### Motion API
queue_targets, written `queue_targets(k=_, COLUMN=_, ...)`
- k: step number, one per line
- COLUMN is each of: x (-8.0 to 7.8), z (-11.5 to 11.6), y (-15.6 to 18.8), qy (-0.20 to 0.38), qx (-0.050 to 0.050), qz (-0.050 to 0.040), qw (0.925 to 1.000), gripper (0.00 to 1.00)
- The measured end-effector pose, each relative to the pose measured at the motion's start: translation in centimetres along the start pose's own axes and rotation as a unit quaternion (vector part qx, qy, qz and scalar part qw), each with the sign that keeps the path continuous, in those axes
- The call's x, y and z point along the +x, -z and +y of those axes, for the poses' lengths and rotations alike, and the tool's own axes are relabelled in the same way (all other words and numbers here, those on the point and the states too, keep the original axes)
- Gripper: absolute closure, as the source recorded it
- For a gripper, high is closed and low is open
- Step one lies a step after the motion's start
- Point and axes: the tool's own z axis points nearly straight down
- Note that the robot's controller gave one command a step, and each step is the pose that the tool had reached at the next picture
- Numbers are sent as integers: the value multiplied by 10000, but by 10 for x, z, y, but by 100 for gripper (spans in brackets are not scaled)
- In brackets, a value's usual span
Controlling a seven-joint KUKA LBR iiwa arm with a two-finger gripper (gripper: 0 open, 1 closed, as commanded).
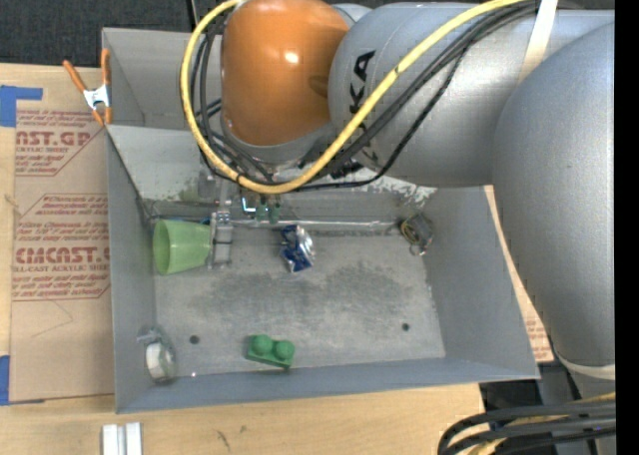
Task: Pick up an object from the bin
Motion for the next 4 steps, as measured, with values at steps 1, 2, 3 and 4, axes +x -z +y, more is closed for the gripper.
queue_targets(k=1, x=-4, z=-18, y=-140, qy=-833, qx=-9, qz=-60, qw=9965, gripper=0)
queue_targets(k=2, x=-8, z=5, y=-159, qy=-621, qx=-7, qz=-54, qw=9981, gripper=0)
queue_targets(k=3, x=-7, z=5, y=-159, qy=-622, qx=-6, qz=-36, qw=9981, gripper=100)
queue_targets(k=4, x=26, z=15, y=-24, qy=-413, qx=-22, qz=-71, qw=9991, gripper=100)
